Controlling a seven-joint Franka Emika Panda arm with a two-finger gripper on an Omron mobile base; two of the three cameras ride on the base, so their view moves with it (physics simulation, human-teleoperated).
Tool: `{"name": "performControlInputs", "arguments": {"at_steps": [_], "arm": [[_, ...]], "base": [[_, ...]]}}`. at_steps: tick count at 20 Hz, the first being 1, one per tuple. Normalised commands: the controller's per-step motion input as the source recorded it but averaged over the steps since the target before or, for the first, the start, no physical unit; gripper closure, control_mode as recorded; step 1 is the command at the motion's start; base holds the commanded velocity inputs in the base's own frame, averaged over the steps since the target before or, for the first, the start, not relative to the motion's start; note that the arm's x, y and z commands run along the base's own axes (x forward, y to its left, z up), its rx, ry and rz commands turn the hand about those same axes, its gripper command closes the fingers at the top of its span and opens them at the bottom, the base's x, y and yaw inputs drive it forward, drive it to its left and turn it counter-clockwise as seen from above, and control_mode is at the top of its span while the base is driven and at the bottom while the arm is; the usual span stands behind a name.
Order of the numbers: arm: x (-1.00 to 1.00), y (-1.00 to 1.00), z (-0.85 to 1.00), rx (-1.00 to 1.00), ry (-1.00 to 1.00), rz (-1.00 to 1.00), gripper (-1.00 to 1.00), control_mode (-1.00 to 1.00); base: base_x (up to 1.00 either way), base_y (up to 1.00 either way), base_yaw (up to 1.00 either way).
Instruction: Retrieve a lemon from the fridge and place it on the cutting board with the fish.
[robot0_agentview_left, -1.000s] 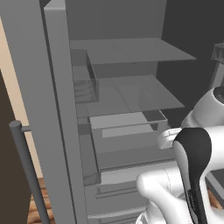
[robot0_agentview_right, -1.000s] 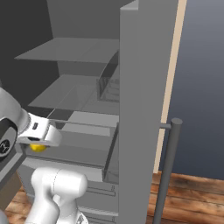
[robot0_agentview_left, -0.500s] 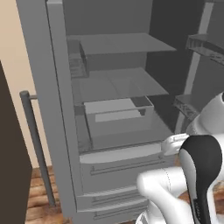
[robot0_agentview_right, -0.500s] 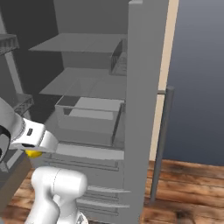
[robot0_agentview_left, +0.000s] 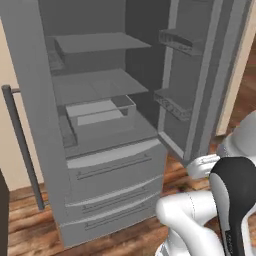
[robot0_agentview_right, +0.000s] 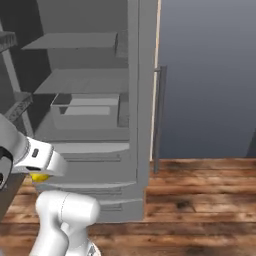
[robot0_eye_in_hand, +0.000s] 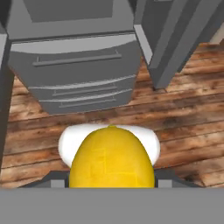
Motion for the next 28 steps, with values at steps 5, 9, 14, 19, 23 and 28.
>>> {"name": "performControlInputs", "arguments": {"at_steps": [5, 9, 14, 19, 23, 28], "arm": [[0.0, 0.0, 0.0, 0.0, 0.0, 0.0, 1.0, 1.0], [0.0, 0.0, 0.0, 0.0, 0.0, 0.0, 1.0, 1.0], [0.0, 0.0, 0.0, 0.0, 0.0, 0.0, 1.0, 1.0], [0.0, 0.0, 0.0, 0.0, 0.0, 0.0, 1.0, 1.0], [0.0, 0.0, 0.0, 0.0, 0.0, 0.0, 1.0, 1.0], [0.0, 0.0, 0.0, 0.0, 0.0, 0.0, 1.0, 1.0]], "base": [[-0.05, -0.39, -0.72], [0.0, -0.24, -0.93], [0.0, -0.22, -0.93], [0.0, -0.27, -0.92], [0.0, -0.33, -0.91], [0.03, -0.44, -0.85]]}}
